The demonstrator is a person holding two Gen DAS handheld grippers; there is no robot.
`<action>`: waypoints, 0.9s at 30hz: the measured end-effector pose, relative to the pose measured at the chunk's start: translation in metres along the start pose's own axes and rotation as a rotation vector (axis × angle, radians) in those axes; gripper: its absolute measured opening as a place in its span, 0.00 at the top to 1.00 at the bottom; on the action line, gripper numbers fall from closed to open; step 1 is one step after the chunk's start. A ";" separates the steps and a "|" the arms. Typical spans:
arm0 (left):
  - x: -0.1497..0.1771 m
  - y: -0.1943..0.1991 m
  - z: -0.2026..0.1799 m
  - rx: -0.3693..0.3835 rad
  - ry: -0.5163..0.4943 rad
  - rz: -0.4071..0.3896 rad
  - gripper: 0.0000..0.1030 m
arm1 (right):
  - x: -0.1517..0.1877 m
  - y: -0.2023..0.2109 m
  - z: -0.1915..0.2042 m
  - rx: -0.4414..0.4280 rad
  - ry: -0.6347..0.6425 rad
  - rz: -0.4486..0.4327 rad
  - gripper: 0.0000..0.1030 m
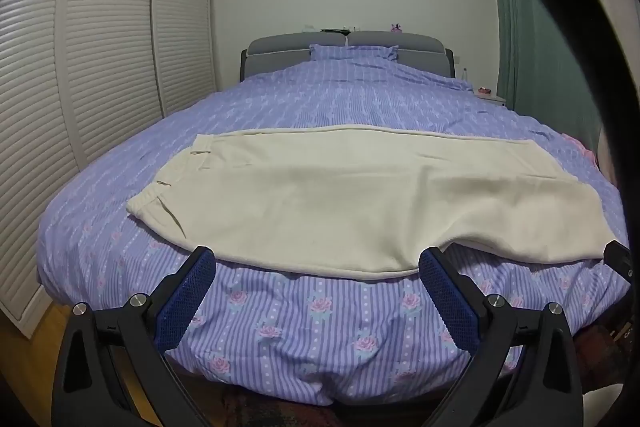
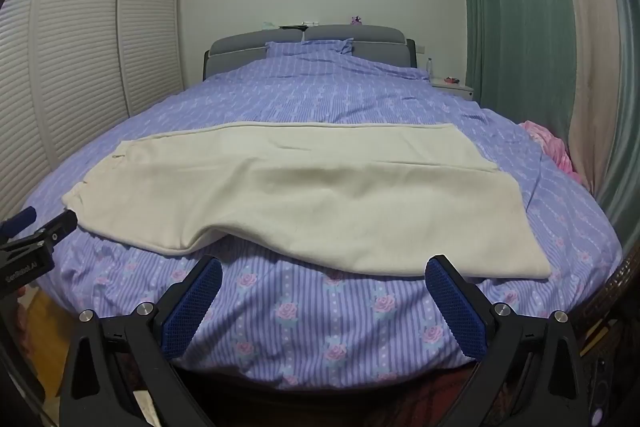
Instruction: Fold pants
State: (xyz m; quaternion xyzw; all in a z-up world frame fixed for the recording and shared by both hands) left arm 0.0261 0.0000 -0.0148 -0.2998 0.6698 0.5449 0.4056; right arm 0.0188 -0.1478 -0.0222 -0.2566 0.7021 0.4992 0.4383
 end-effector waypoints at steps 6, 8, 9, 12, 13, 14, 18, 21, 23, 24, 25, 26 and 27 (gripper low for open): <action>-0.001 -0.001 0.000 0.002 -0.004 -0.002 0.00 | 0.000 -0.001 0.000 0.000 -0.002 0.003 0.00; -0.001 -0.001 0.000 0.003 -0.006 0.001 0.00 | 0.000 -0.001 0.000 -0.002 -0.002 0.003 0.00; 0.000 -0.001 0.000 0.001 -0.007 0.000 0.00 | 0.000 -0.001 0.000 -0.001 -0.001 0.003 0.00; 0.000 -0.003 -0.001 -0.001 -0.007 0.001 0.00 | 0.001 -0.002 -0.001 -0.002 -0.003 0.005 0.00; 0.001 -0.002 -0.002 -0.001 -0.008 0.000 0.00 | 0.001 -0.002 -0.001 -0.001 -0.003 0.005 0.00; 0.001 -0.002 -0.002 -0.001 -0.008 0.000 0.00 | 0.001 -0.002 -0.001 -0.002 -0.004 0.004 0.00; 0.001 -0.002 -0.002 -0.001 -0.007 0.000 0.00 | 0.001 -0.003 -0.001 -0.001 -0.003 0.005 0.00; 0.001 -0.002 -0.001 0.001 -0.007 0.001 0.00 | 0.001 -0.003 -0.001 -0.001 -0.003 0.006 0.00; 0.002 -0.001 0.000 0.000 -0.006 -0.001 0.00 | 0.001 -0.003 -0.001 0.000 -0.003 0.006 0.00; 0.001 -0.001 0.000 0.000 -0.006 0.000 0.00 | 0.001 -0.003 -0.001 0.000 -0.003 0.005 0.00; 0.002 -0.001 0.001 0.001 -0.007 0.000 0.00 | 0.001 -0.003 -0.001 0.000 -0.003 0.005 0.00; 0.002 -0.001 0.001 0.000 -0.007 -0.001 0.00 | 0.001 -0.003 -0.001 0.001 -0.003 0.005 0.00; 0.001 -0.001 0.001 0.000 -0.008 0.000 0.00 | 0.001 -0.003 -0.001 0.001 -0.002 0.005 0.00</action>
Point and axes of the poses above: each gripper's, at about its wrist camera, not at the fingertips, and y roughly against the way its jaws point, z to its left, x to its underside, the point moved 3 cm from there along -y, roughly the way its jaws point, and after that the axes turned 13 degrees about x, right-handed, at the moved point
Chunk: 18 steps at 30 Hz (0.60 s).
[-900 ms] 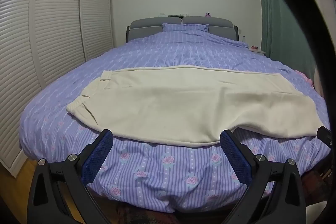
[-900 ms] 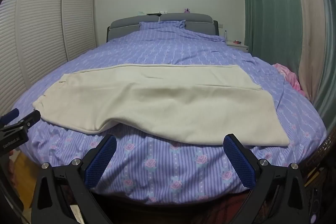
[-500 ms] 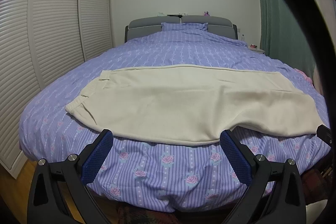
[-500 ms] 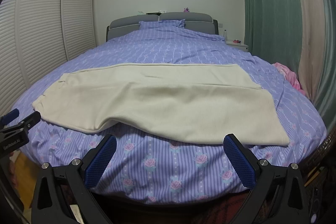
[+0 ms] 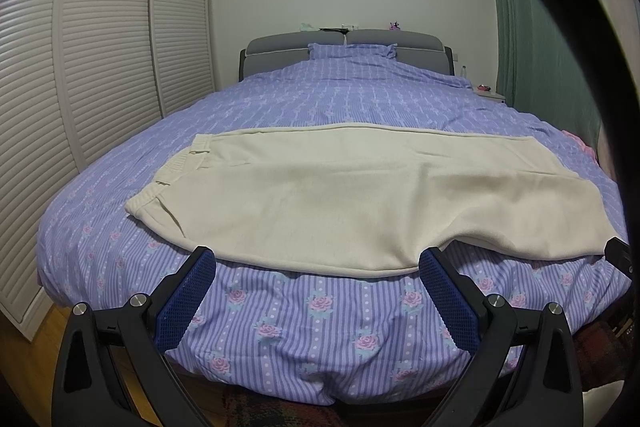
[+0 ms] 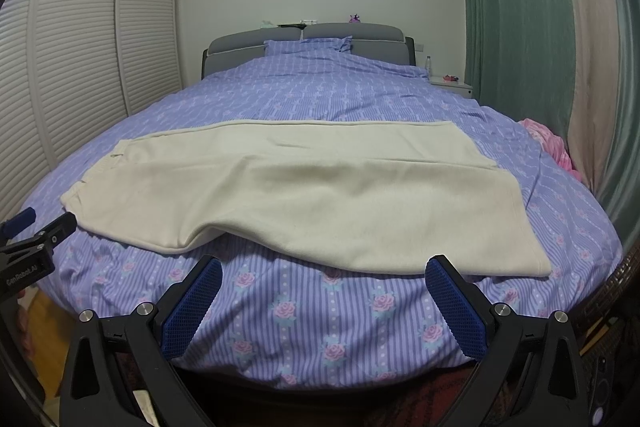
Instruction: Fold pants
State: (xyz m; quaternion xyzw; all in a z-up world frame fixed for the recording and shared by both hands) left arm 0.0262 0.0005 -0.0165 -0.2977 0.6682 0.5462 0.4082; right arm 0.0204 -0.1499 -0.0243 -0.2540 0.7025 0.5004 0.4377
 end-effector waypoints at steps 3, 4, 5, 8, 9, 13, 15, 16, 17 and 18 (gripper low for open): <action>0.000 0.000 0.001 0.000 -0.002 0.001 0.00 | 0.000 0.000 0.000 -0.001 -0.001 0.000 0.00; 0.000 0.000 0.001 0.000 -0.003 0.002 0.00 | 0.000 0.000 0.000 -0.001 -0.001 0.000 0.00; 0.000 0.000 0.002 0.001 -0.003 0.002 0.00 | 0.000 0.000 0.000 -0.001 -0.001 0.000 0.00; -0.001 0.000 0.002 -0.001 -0.005 0.003 0.00 | 0.000 0.001 0.000 0.000 -0.001 0.000 0.00; -0.001 -0.001 0.002 -0.002 -0.005 0.004 0.00 | 0.000 0.000 0.001 0.000 0.000 0.001 0.00; 0.000 -0.001 0.002 0.001 -0.007 -0.001 0.00 | 0.001 -0.001 0.000 0.004 0.001 0.002 0.00; 0.000 -0.001 0.001 0.002 -0.010 -0.005 0.00 | 0.001 -0.002 -0.001 0.007 0.002 0.002 0.00; 0.001 -0.002 0.000 0.004 -0.015 -0.005 0.00 | 0.002 -0.003 -0.001 0.008 0.002 0.003 0.00; 0.001 -0.002 -0.001 0.007 -0.021 -0.007 0.00 | 0.002 -0.003 -0.001 0.008 0.001 0.003 0.00; 0.001 -0.003 -0.003 0.012 -0.030 -0.012 0.00 | 0.003 -0.004 -0.001 0.009 0.001 0.002 0.00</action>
Point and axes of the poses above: each gripper's, at about its wrist camera, not at the fingertips, and y roughly against the way its jaws point, z to its left, x to its underside, the point moved 3 cm from there along -y, roughly the way its jaws point, and after that the axes turned 13 degrees about x, right-handed, at the moved point
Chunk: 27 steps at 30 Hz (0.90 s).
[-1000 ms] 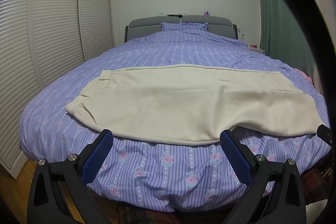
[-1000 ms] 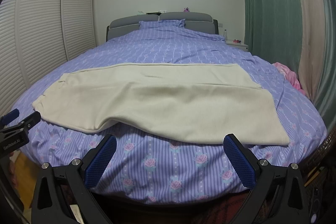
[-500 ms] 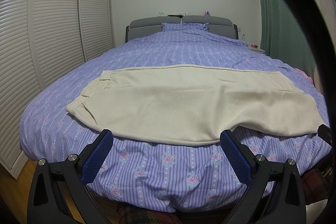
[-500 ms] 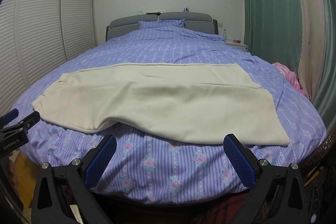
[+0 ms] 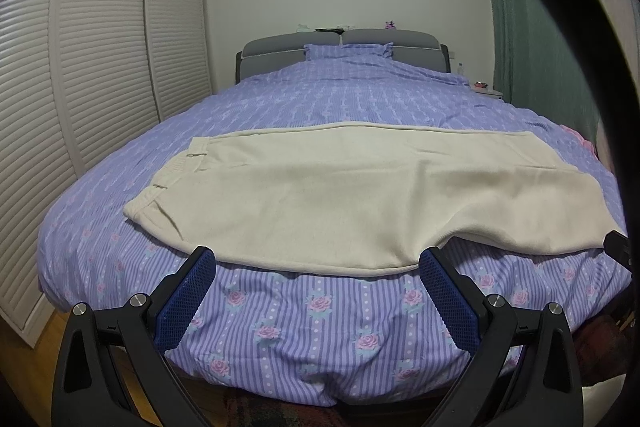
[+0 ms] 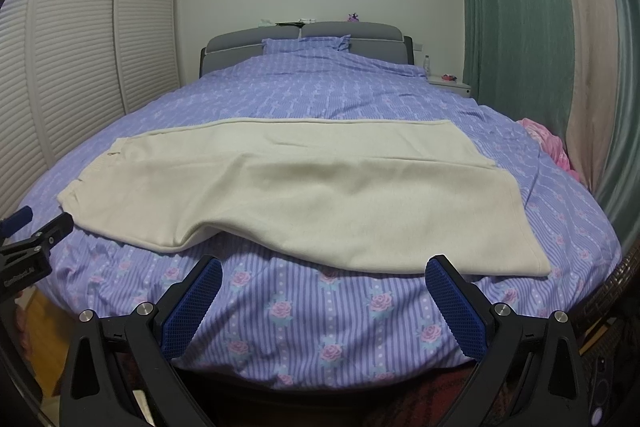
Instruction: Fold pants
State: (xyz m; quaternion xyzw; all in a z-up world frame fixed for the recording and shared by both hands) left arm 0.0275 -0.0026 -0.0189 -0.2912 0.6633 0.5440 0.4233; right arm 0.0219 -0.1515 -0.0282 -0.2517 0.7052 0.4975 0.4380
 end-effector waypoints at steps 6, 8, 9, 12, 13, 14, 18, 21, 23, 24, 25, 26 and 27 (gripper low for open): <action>0.002 -0.020 -0.026 0.072 -0.142 -0.052 0.00 | 0.005 -0.010 -0.005 0.015 0.003 -0.026 0.00; 0.002 -0.030 -0.041 0.100 -0.208 -0.108 0.00 | 0.008 -0.020 -0.012 0.043 0.004 -0.035 0.00; 0.003 -0.039 -0.050 0.113 -0.247 -0.111 0.00 | 0.010 -0.024 -0.016 0.054 0.002 -0.036 0.00; 0.008 -0.063 -0.070 0.169 -0.286 -0.061 0.00 | 0.016 -0.043 -0.030 0.098 -0.015 -0.014 0.00; 0.013 -0.072 -0.070 0.179 -0.291 -0.008 0.00 | 0.019 -0.049 -0.036 0.107 -0.028 0.002 0.00; 0.015 -0.080 -0.072 0.190 -0.294 0.012 0.00 | 0.021 -0.055 -0.041 0.108 -0.045 0.016 0.00; 0.022 -0.110 -0.086 0.201 -0.341 0.062 0.09 | 0.028 -0.079 -0.059 0.123 -0.090 0.061 0.00; 0.026 -0.132 -0.102 0.221 -0.401 0.114 0.21 | 0.030 -0.099 -0.075 0.146 -0.132 0.093 0.01; 0.028 -0.141 -0.111 0.243 -0.426 0.139 0.28 | 0.032 -0.113 -0.089 0.149 -0.190 0.129 0.01; 0.028 -0.143 -0.116 0.253 -0.430 0.142 0.30 | 0.033 -0.118 -0.097 0.147 -0.222 0.144 0.01; 0.028 -0.148 -0.121 0.262 -0.431 0.154 0.32 | 0.034 -0.124 -0.104 0.156 -0.249 0.157 0.01; 0.029 -0.152 -0.121 0.267 -0.425 0.165 0.34 | 0.035 -0.128 -0.111 0.162 -0.270 0.167 0.02; 0.029 -0.156 -0.123 0.264 -0.423 0.173 0.36 | 0.037 -0.132 -0.118 0.171 -0.294 0.179 0.04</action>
Point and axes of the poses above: each gripper's, at about its wrist camera, not at the fingertips, and y roughly against the way its jaws point, z to its left, x to its underside, the point moved 3 cm from there along -y, roughly the way its jaws point, and after that the axes turned 13 degrees about x, right-handed, at the moved point
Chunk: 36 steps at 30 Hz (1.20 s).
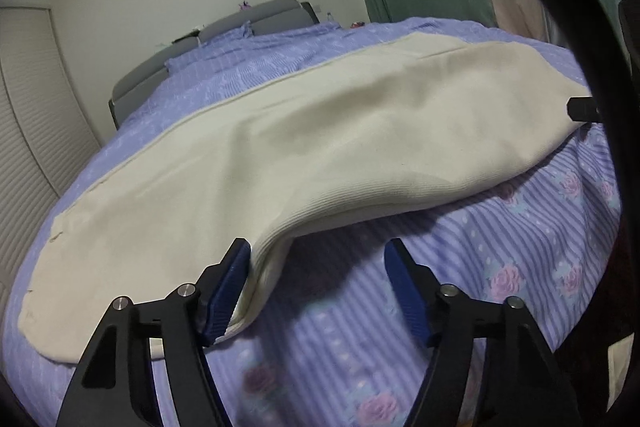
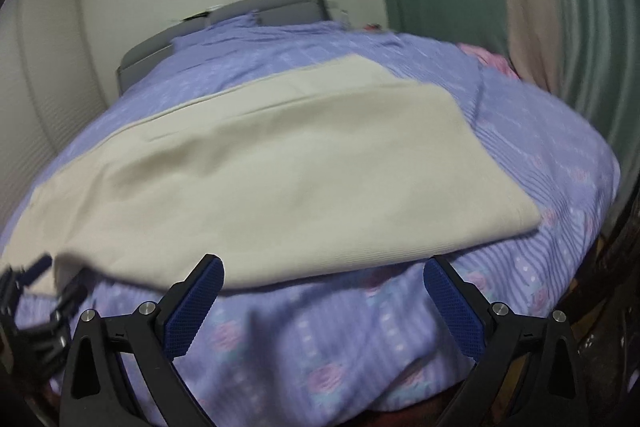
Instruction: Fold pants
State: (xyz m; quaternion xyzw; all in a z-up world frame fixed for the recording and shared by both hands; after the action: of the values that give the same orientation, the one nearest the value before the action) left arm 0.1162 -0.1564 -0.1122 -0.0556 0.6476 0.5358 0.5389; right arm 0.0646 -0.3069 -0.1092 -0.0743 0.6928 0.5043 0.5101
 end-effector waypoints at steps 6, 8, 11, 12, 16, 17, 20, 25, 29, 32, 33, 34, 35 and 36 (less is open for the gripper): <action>0.000 -0.017 0.004 -0.017 0.065 0.063 0.85 | -0.004 -0.033 -0.034 0.011 -0.149 0.077 0.19; -0.004 -0.023 0.007 -0.040 0.078 0.077 0.91 | -0.006 -0.041 -0.043 0.026 -0.188 0.093 0.32; -0.006 -0.017 0.006 -0.035 0.078 0.076 0.92 | -0.008 -0.044 -0.051 0.067 -0.205 0.087 0.67; -0.007 -0.014 0.003 -0.037 0.067 0.075 0.92 | -0.010 -0.043 -0.051 0.077 -0.198 0.081 0.76; -0.009 0.004 -0.001 -0.033 0.039 0.070 0.92 | -0.019 -0.026 -0.057 0.098 -0.194 0.028 0.89; -0.009 0.008 -0.003 -0.026 0.038 0.077 0.92 | -0.020 -0.020 -0.060 0.100 -0.200 0.015 0.89; -0.006 0.020 -0.007 -0.011 0.019 0.104 0.92 | -0.025 0.003 -0.066 0.151 -0.196 -0.023 0.91; 0.011 0.034 -0.019 -0.004 -0.024 0.148 0.92 | -0.019 0.031 -0.071 0.234 -0.136 -0.022 0.91; 0.027 0.032 -0.023 0.003 -0.028 0.183 0.92 | -0.004 0.021 -0.068 0.276 -0.075 0.039 0.91; 0.032 0.028 -0.021 0.009 -0.012 0.180 0.91 | 0.005 0.011 -0.070 0.285 -0.071 0.087 0.91; 0.033 0.026 -0.020 0.017 0.002 0.181 0.90 | 0.007 0.011 -0.069 0.289 -0.066 0.086 0.91; 0.034 0.023 -0.018 0.034 0.022 0.190 0.87 | 0.007 0.012 -0.067 0.302 -0.050 0.081 0.90; 0.034 0.021 -0.016 0.064 0.043 0.200 0.79 | 0.006 0.011 -0.065 0.307 -0.036 0.078 0.88; 0.035 0.021 -0.017 0.092 0.057 0.202 0.66 | 0.006 0.013 -0.064 0.312 -0.026 0.079 0.78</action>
State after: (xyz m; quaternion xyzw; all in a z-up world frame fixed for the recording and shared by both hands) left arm 0.0778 -0.1425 -0.1278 0.0196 0.6888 0.5553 0.4656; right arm 0.0138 -0.3478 -0.1075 0.0397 0.7582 0.4114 0.5042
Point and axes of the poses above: each gripper's, at about its wrist camera, not at the fingertips, and y roughly against the way its jaws point, z to its left, x to its underside, the point moved 3 cm from there along -y, roughly the way its jaws point, and after that the axes turned 13 degrees about x, right-handed, at the moved point
